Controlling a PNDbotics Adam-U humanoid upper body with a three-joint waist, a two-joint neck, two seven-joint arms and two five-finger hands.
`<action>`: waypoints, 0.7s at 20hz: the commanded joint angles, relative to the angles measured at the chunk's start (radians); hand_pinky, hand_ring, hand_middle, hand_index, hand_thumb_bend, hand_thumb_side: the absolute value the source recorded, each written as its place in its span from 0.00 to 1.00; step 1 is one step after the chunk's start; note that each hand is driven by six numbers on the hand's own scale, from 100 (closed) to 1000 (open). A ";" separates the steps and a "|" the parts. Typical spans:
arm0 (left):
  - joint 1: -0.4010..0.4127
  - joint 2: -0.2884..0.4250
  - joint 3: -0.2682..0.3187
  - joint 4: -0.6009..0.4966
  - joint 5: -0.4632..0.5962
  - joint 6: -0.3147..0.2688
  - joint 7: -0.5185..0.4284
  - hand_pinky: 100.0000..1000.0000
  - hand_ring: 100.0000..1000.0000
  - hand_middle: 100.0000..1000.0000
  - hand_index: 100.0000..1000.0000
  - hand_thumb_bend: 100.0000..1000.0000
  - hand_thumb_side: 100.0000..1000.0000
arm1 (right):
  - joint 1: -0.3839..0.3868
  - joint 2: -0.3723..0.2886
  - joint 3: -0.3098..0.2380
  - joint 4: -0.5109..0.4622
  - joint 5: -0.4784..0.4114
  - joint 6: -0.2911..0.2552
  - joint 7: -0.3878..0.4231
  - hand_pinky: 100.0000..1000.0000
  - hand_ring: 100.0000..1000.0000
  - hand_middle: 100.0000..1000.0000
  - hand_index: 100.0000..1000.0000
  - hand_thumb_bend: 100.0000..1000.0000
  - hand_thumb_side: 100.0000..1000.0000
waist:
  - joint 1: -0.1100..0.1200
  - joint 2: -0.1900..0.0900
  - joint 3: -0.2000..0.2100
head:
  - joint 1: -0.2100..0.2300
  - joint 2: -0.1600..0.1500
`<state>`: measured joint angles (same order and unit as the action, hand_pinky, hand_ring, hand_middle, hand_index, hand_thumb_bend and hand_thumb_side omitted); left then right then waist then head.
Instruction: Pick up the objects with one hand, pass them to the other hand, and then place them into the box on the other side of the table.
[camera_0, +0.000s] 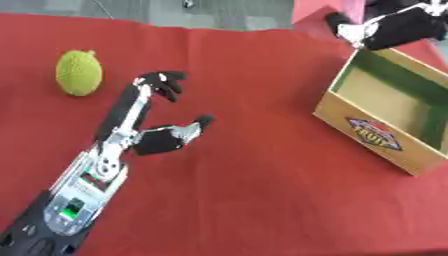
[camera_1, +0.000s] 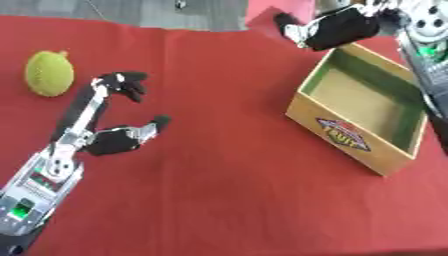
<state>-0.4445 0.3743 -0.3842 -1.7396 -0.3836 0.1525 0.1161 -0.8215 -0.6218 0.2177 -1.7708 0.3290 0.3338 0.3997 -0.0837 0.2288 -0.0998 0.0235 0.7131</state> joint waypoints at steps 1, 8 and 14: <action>-0.004 0.025 0.014 -0.033 0.010 -0.003 0.000 0.80 0.55 0.55 0.80 0.46 0.35 | 0.006 -0.063 -0.049 0.016 -0.009 0.002 -0.033 0.85 0.75 0.37 0.46 0.00 0.05 | 0.004 -0.017 0.000 | -0.018 -0.014; 0.007 0.040 0.025 -0.064 0.021 -0.004 0.003 0.80 0.55 0.54 0.80 0.43 0.34 | 0.095 -0.125 -0.097 0.066 -0.013 0.006 -0.076 0.85 0.75 0.37 0.46 0.00 0.07 | 0.006 -0.015 0.004 | -0.065 -0.027; 0.009 0.048 0.036 -0.097 0.033 -0.001 0.008 0.80 0.55 0.54 0.80 0.43 0.34 | 0.187 -0.143 -0.120 0.126 0.009 0.000 -0.096 0.85 0.75 0.38 0.47 0.00 0.09 | 0.013 -0.012 0.007 | -0.089 -0.043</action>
<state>-0.4289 0.4001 -0.3598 -1.8096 -0.3568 0.1531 0.1196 -0.6238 -0.7253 0.1177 -1.6498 0.3296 0.3362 0.3107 -0.0716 0.2299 -0.0923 -0.0593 0.6839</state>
